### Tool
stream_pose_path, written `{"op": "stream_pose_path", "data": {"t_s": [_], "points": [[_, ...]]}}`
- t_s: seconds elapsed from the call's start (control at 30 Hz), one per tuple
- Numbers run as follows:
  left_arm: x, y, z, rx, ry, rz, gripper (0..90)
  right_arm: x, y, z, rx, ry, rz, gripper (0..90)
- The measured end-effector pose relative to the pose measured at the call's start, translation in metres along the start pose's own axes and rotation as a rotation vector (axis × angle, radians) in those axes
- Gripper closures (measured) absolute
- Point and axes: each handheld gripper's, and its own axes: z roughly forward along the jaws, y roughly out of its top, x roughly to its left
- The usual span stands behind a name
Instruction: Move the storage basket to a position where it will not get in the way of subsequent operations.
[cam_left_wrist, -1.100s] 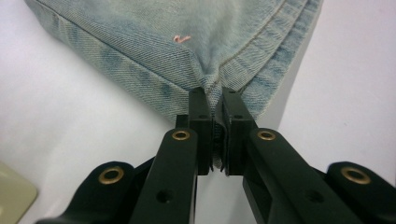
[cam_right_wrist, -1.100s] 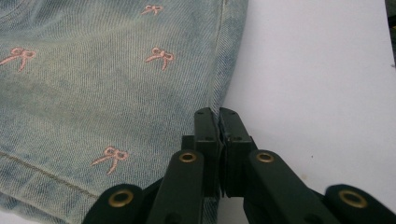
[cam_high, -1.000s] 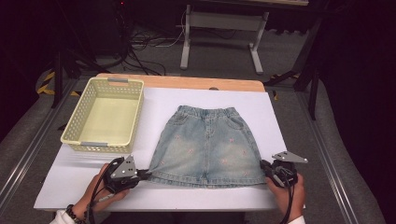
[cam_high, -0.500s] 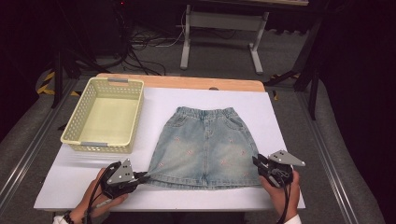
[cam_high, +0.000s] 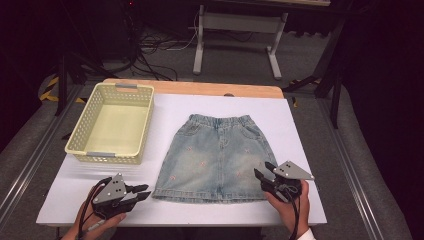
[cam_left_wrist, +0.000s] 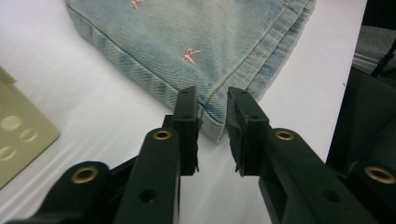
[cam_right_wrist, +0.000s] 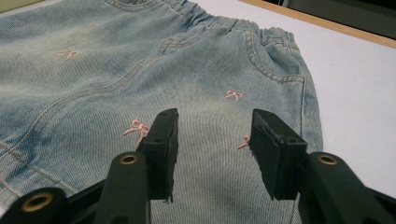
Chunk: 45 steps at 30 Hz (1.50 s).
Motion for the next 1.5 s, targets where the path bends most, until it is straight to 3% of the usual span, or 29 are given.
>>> {"op": "stream_pose_path", "data": {"t_s": [0.13, 0.2, 0.33, 0.5, 0.63, 0.7, 0.83, 0.87, 0.93, 0.97, 1.03, 1.07, 1.13, 1.17, 1.27, 1.5], "points": [[0.001, 0.003, 0.006, 0.000, 0.025, -0.026, 57.8, 0.002, 0.001, 0.000, -0.005, -0.006, -0.004, 47.9], [0.004, 0.005, 0.016, 0.030, 0.051, -0.052, 43.9, 0.003, 0.001, 0.002, 0.001, -0.005, -0.012, 45.4], [0.009, 0.007, 0.035, 0.071, 0.063, -0.105, 27.9, 0.007, 0.002, 0.007, 0.011, -0.012, -0.005, 37.1], [0.012, 0.012, 0.054, 0.120, 0.055, -0.149, 21.9, 0.011, 0.003, 0.007, -0.019, -0.022, -0.020, 29.4], [0.009, 0.018, 0.073, 0.179, 0.082, -0.193, 21.1, 0.018, 0.005, 0.005, -0.056, -0.034, -0.038, 27.9], [0.007, 0.020, 0.076, 0.178, 0.092, -0.195, 20.7, 0.019, 0.005, 0.006, -0.050, -0.039, -0.049, 27.9], [0.004, 0.023, 0.078, 0.184, 0.096, -0.198, 22.8, 0.021, 0.004, 0.014, -0.023, -0.034, -0.051, 27.9], [0.003, 0.024, 0.078, 0.177, 0.074, -0.181, 32.1, 0.021, 0.003, 0.017, -0.002, -0.028, -0.065, 28.3], [0.002, 0.024, 0.078, 0.173, 0.067, -0.172, 35.9, 0.021, 0.003, 0.018, 0.003, -0.025, -0.071, 28.6], [0.002, 0.024, 0.078, 0.170, 0.047, -0.166, 47.9, 0.022, 0.003, 0.019, 0.010, -0.021, -0.077, 28.8], [0.003, 0.024, 0.078, 0.154, 0.011, -0.164, 56.7, 0.022, 0.004, 0.022, 0.008, -0.011, -0.085, 28.9], [0.003, 0.024, 0.078, 0.156, 0.016, -0.163, 66.1, 0.023, 0.005, 0.023, 0.006, -0.009, -0.088, 29.0], [0.003, 0.023, 0.078, 0.150, 0.010, -0.170, 68.7, 0.023, 0.006, 0.024, 0.004, -0.007, -0.091, 29.0], [0.003, 0.023, 0.078, 0.148, 0.005, -0.167, 74.7, 0.025, 0.008, 0.029, 0.007, 0.004, -0.100, 29.0], [0.002, 0.023, 0.078, 0.148, -0.005, -0.144, 79.5, 0.028, 0.009, 0.034, 0.014, 0.019, -0.121, 29.0], [0.001, 0.022, 0.078, 0.140, -0.001, -0.141, 81.6, 0.032, 0.015, 0.042, 0.001, 0.052, -0.157, 29.7]]}}
